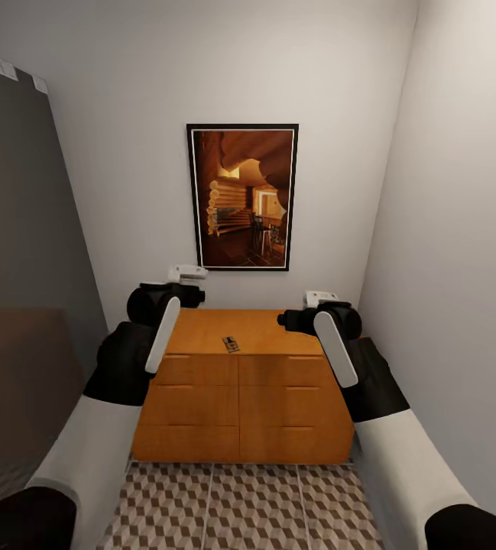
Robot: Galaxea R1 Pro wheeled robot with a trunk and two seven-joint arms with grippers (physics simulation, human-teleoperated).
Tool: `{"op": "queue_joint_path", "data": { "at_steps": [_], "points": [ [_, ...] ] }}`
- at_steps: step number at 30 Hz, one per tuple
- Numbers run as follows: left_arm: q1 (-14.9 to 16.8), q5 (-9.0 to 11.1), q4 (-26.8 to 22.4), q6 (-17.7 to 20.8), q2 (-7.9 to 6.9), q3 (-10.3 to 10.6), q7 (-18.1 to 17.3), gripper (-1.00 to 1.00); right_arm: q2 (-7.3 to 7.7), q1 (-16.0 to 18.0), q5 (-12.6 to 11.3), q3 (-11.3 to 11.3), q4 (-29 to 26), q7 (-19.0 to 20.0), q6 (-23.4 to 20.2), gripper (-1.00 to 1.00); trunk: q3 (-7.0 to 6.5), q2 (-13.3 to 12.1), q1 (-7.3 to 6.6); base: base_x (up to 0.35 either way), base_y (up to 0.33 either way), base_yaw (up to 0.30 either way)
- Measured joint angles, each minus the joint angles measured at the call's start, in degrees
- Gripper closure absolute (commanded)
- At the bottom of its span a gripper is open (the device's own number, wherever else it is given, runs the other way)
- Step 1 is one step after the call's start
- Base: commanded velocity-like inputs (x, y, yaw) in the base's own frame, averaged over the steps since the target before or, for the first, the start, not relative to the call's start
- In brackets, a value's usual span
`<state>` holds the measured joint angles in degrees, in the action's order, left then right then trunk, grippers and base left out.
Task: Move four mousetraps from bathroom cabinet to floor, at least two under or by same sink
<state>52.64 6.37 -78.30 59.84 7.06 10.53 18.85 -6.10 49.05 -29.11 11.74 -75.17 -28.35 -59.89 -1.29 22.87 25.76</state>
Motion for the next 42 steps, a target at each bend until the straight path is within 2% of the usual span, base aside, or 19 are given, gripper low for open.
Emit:
{"op": "queue_joint_path", "data": {
  "at_steps": [5,6,9,10,14,18,22,23,25,26,29,30,33,34,36,37,39,40,42],
  "points": [
    [6.8,0.4,9.2,0.0,0.19,-0.1,0.7,-1.00,0.28,3.5,0.0,-0.2,4.2,-1.1,0.0,-1.00,-0.01,0.0,0.00,0.000,0.000,0.000],
    [6.9,0.4,9.3,0.0,0.19,-0.1,0.7,-1.00,0.28,3.5,0.0,-0.2,4.2,-1.1,0.0,-1.00,0.00,0.0,0.00,0.000,0.000,0.000],
    [11.3,1.6,16.4,0.0,0.26,-0.6,0.9,-1.00,0.43,6.4,0.0,-0.3,7.6,-1.5,0.0,-1.00,-0.01,0.0,0.00,0.000,0.000,0.000],
    [11.3,1.6,16.5,0.0,0.26,-0.6,0.9,-1.00,0.43,6.4,-0.1,-0.3,7.6,-1.5,0.0,-1.00,0.00,0.0,0.00,0.000,0.000,0.000],
    [16.3,4.5,26.0,0.0,0.28,-2.4,2.1,-1.00,0.50,11.1,0.0,-1.0,13.7,-1.8,0.0,-1.00,-0.01,0.0,0.00,0.000,0.000,0.000],
    [18.5,6.4,30.5,0.0,0.30,-3.6,3.7,-1.00,0.55,14.2,-0.1,-2.0,18.1,-1.9,0.0,-1.00,0.00,0.0,0.00,0.000,0.000,0.000],
    [21.7,11.8,36.2,0.0,0.37,-5.1,8.6,-1.00,0.55,20.8,0.0,-4.0,28.9,-1.9,0.0,-1.00,-0.01,0.0,0.00,0.000,0.000,0.000],
    [21.7,11.8,36.2,0.0,0.38,-5.1,8.7,-1.00,0.54,20.9,-0.1,-4.1,29.0,-1.9,0.0,-1.00,0.00,0.0,0.00,0.000,0.000,0.000],
    [22.9,15.9,37.8,0.1,0.40,-5.5,11.9,-1.00,0.57,24.6,0.0,-4.6,35.3,-2.0,0.0,-1.00,-0.01,0.0,0.00,0.000,0.000,0.000],
    [23.0,16.0,37.9,0.1,0.40,-5.5,12.0,-1.00,0.57,24.7,-0.1,-4.6,35.4,-2.0,0.0,-1.00,0.00,0.0,0.00,0.000,0.000,0.000],
    [24.4,23.7,39.7,0.1,0.45,-5.9,18.2,-1.00,0.65,30.8,0.0,-5.2,45.2,-2.1,0.0,-1.00,-0.01,0.0,0.00,0.000,0.000,0.000],
    [24.4,23.8,39.8,0.1,0.45,-5.9,18.3,-1.00,0.65,30.9,-0.1,-5.2,45.3,-2.1,0.0,-1.00,0.00,0.0,0.00,0.000,0.000,0.000],
    [25.2,32.4,41.0,0.1,0.49,-6.1,25.7,-1.00,1.24,36.3,0.1,-5.4,53.6,-2.3,0.1,-1.00,-0.01,0.0,0.00,0.000,0.000,0.000],
    [25.2,32.5,41.0,0.1,0.49,-6.1,25.8,-1.00,1.25,36.4,0.0,-5.4,53.7,-2.3,0.1,-1.00,0.00,0.0,0.00,0.000,0.000,0.000],
    [25.5,37.9,41.4,0.1,0.50,-6.1,30.5,-1.00,1.76,38.9,0.1,-5.4,57.3,-2.4,0.1,-1.00,0.00,0.0,0.00,0.000,0.000,0.000],
    [25.5,38.0,41.4,0.1,0.50,-6.1,30.6,-1.00,1.76,38.9,0.0,-5.4,57.4,-2.4,0.1,-1.00,0.00,0.0,0.00,0.000,0.000,0.000],
    [25.7,42.9,41.6,0.1,0.48,-6.2,34.8,-1.00,2.11,40.5,0.1,-5.4,59.9,-2.4,0.1,-1.00,0.00,0.0,0.00,0.000,0.000,0.000],
    [25.7,43.0,41.6,0.1,0.48,-6.1,34.9,-1.00,2.11,40.6,0.1,-5.4,59.9,-2.4,0.1,-1.00,0.00,0.0,0.00,0.000,0.000,0.000],
    [25.8,47.0,41.7,0.1,0.44,-6.2,38.5,-1.00,2.37,41.6,0.1,-5.3,61.6,-2.5,0.1,-1.00,0.00,0.0,0.00,0.000,0.000,0.000]
  ]
}}
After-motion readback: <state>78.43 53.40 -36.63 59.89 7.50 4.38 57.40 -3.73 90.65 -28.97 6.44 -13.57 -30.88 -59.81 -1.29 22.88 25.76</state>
